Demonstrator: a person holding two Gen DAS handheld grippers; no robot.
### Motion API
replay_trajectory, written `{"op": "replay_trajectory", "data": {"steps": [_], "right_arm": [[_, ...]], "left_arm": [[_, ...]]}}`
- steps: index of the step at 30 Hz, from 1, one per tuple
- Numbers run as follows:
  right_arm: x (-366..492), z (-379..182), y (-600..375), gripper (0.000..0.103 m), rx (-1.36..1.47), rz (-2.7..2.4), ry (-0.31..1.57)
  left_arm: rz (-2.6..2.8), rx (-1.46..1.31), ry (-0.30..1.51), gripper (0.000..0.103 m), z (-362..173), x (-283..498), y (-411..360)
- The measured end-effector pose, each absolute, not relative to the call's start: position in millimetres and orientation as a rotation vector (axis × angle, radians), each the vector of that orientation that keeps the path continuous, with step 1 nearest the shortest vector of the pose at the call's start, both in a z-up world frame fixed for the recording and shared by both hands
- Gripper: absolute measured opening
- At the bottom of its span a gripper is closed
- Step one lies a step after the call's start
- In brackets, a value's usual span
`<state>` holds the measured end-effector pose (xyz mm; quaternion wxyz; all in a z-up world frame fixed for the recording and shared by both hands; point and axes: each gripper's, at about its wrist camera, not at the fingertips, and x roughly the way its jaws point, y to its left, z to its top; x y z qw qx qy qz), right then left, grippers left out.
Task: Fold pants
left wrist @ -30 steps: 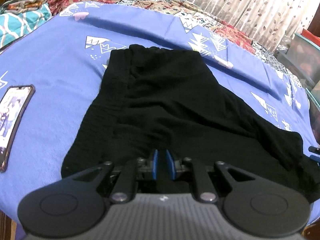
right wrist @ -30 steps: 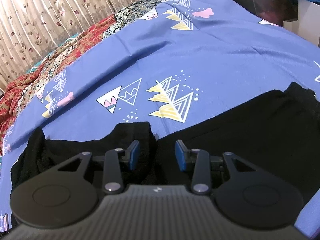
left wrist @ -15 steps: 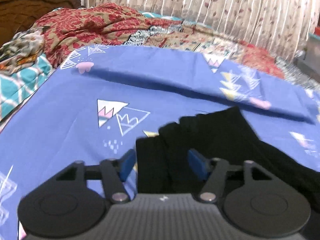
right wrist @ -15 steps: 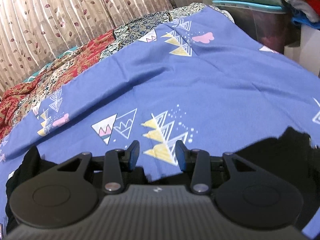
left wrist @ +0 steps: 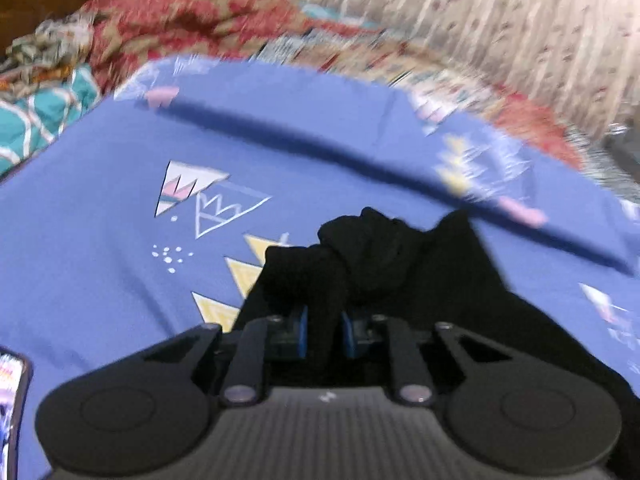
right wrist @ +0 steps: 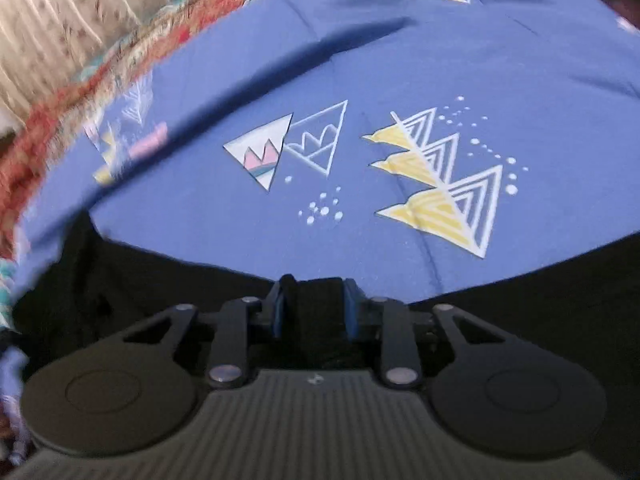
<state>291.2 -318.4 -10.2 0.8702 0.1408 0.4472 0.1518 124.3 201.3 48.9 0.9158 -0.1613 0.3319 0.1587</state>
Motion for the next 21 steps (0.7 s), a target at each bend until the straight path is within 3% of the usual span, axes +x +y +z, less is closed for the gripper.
{"op": "replay_trajectory", "data": {"steps": [7,11,14,19,21], "right_arm": [[263,97,-349,0.03,0.371,0.293,0.533],[232,128,-387,0.03,0.344,0.169,0.38],[218,114,-421,0.03,0.356,0.039,0.413],[204,46,-461,0.032,0.375,-0.2,0.645],[200,25,-469,0.035,0.434,-0.231,0.719]], "left_arm": [[0.266,-0.343,0.588,0.015,74,43,190],[0.317,-0.415,0.596,0.015,68,-5,203],[0.368,-0.489,0.641,0.015,55,-37,216],[0.396,-0.567,0.71,0.016,35,-66,227],[0.392,-0.542,0.711,0.022,41,-67,224]]}}
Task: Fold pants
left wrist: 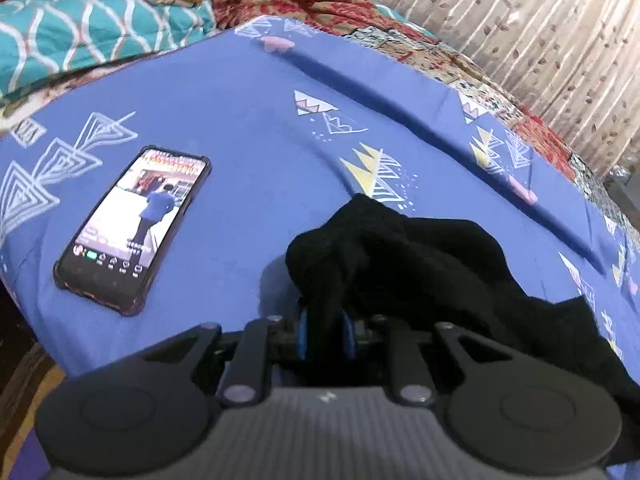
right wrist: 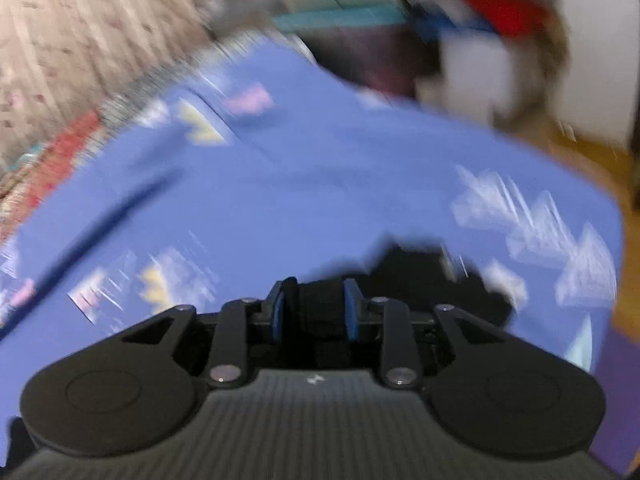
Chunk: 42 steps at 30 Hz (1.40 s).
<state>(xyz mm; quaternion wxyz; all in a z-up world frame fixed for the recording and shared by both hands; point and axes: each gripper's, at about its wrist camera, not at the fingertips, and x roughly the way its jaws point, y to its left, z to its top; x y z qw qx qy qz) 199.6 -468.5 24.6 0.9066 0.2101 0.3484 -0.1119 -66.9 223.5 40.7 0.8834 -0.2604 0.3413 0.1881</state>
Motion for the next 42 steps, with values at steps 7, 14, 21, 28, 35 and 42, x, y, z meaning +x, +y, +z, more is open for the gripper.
{"op": "replay_trajectory", "data": {"steps": [7,14,21,28,35,42], "right_arm": [[184,36,-487,0.043,0.523,-0.259,0.652],[174,47,-497,0.044,0.555,-0.196,0.606],[176,59,-492,0.045,0.566,-0.077,0.641],[235,45,-490,0.048,0.349,-0.134,0.745],[258,7,-499,0.045,0.36,-0.125,0.93],[241,43,-489,0.002,0.43,0.039,0.813]], "left_arm": [[0.355,-0.562,0.648,0.048,71,-63,232],[0.249,-0.748,0.709,0.073,74,-43,245],[0.162,-0.922,0.759,0.082,66,-34,249],[0.203,-0.848,0.862,0.049,50,4,238],[0.209,-0.786,0.867,0.006,60,12,233],[0.221,-0.797,0.804,0.006,79,8,245]]}}
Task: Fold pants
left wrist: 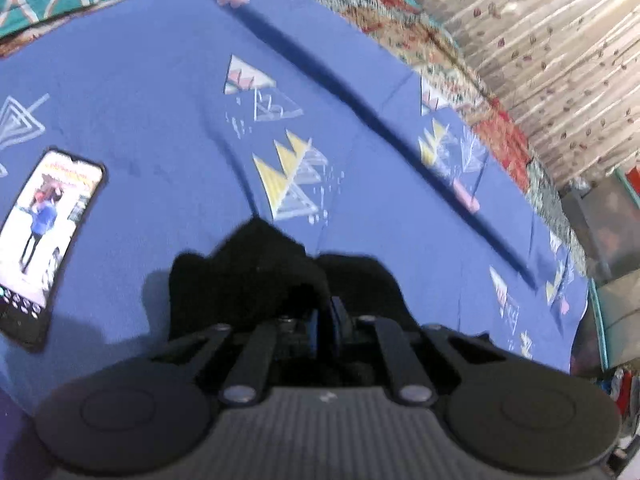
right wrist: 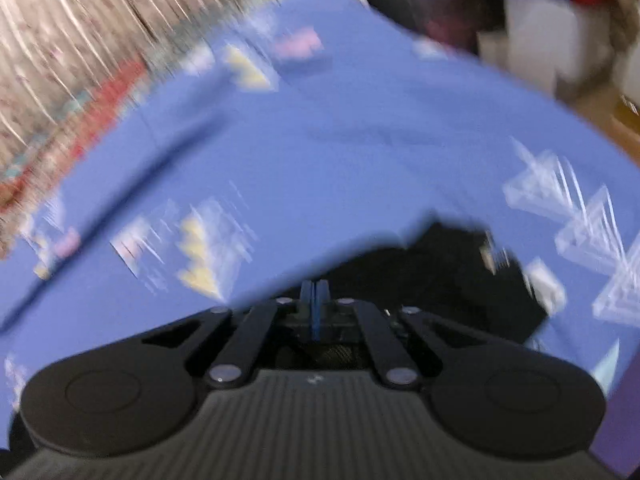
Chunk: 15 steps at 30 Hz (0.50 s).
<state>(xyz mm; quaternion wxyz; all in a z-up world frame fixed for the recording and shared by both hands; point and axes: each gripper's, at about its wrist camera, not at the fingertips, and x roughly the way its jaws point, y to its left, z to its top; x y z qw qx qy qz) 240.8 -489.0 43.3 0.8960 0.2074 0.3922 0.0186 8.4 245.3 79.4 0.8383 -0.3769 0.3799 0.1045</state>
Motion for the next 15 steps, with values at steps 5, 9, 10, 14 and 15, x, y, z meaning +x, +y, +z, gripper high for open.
{"op": "replay_trajectory", "data": {"steps": [5,9,10,14,15], "right_arm": [[255,111,-490,0.008,0.388,0.074,0.641],[243,95,-491,0.058,0.37,0.131,0.746],[233,86,-485,0.06,0.323,0.14,0.76],[205,52,-447,0.071,0.117,0.207,0.822],[203,40,-435,0.061,0.028,0.205,0.837]], "left_arm": [[0.242,-0.844,0.735,0.006,91,-11,258],[0.253,-0.864,0.758,0.006,81,-20,258],[0.255,-0.873,0.761,0.006,78,-21,257],[0.261,-0.898,0.769,0.006,72,-25,254],[0.261,-0.893,0.77,0.006,72,-26,252]]}}
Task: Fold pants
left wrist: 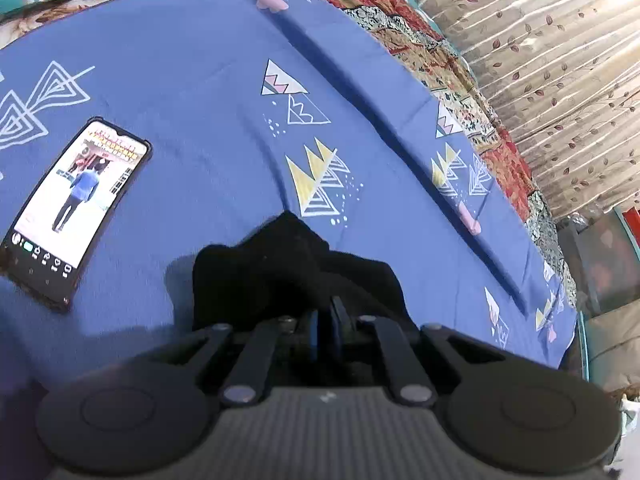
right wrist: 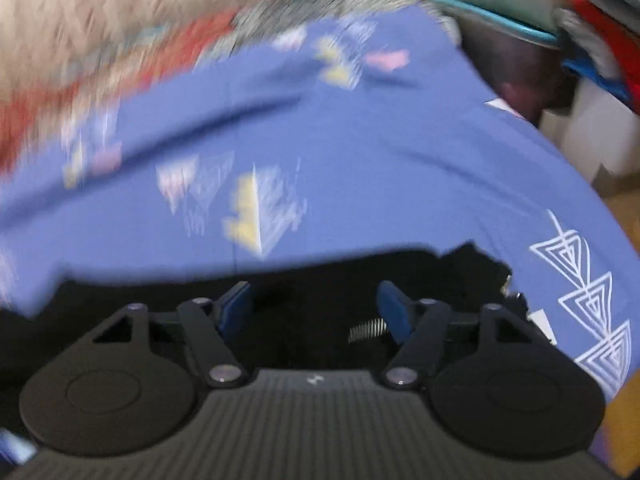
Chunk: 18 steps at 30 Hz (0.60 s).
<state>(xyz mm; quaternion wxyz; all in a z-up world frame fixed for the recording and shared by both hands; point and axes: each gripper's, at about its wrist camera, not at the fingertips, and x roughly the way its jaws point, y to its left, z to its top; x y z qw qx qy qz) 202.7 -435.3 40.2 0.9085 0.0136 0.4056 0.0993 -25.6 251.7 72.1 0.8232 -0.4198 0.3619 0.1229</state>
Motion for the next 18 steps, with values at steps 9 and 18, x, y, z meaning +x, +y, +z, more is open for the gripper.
{"op": "replay_trajectory", "data": {"steps": [9,18], "right_arm": [[279,128,-383,0.005,-0.15,0.152,0.612],[247,196,-404,0.006,-0.167,0.026,0.24]], "left_arm": [[0.226,-0.847,0.679,0.006,104,23,262],[0.128,-0.824,0.49,0.007,134,9,265]]}}
